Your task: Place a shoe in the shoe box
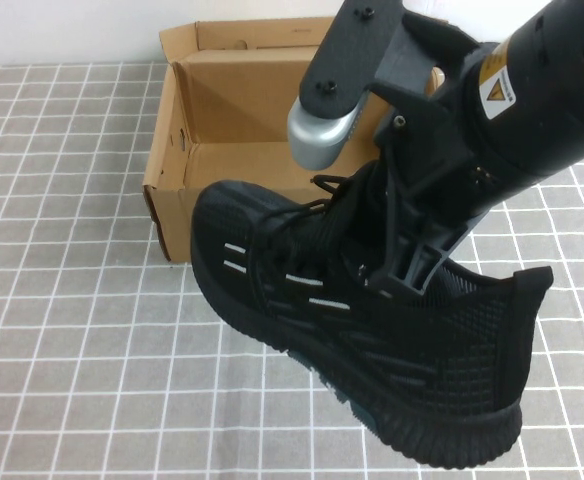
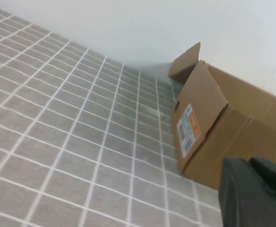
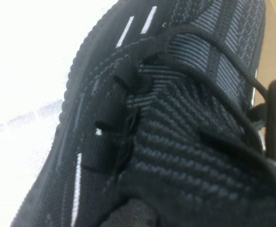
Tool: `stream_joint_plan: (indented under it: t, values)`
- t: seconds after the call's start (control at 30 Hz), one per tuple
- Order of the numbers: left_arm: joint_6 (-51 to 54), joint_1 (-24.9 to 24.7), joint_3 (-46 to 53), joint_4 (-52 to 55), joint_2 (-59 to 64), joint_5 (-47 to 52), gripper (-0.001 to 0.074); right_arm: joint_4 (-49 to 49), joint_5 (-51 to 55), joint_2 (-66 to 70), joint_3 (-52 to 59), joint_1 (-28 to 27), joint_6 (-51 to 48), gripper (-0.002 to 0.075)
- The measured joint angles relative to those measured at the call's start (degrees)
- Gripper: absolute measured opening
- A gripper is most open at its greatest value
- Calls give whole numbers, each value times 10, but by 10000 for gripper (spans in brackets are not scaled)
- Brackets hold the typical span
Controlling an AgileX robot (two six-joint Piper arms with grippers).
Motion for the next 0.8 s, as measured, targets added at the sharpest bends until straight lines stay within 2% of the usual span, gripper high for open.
stream_joint_plan:
  t: [0.2,0.3,0.47,0.8]
  values:
    - [-12,0,0,-53,0,-11,-1,3,-4,0,0,0,0,13]
    - [9,0,-26,-56,0,24,-1,5,-11,1,0,0,3,13]
    - [55,0,-132,-56,46,113,-1,6,-17,12,-1,0,17,13]
    - [192,0,-354,-58,289,332,-1,1,8,52,-67,0,76,13]
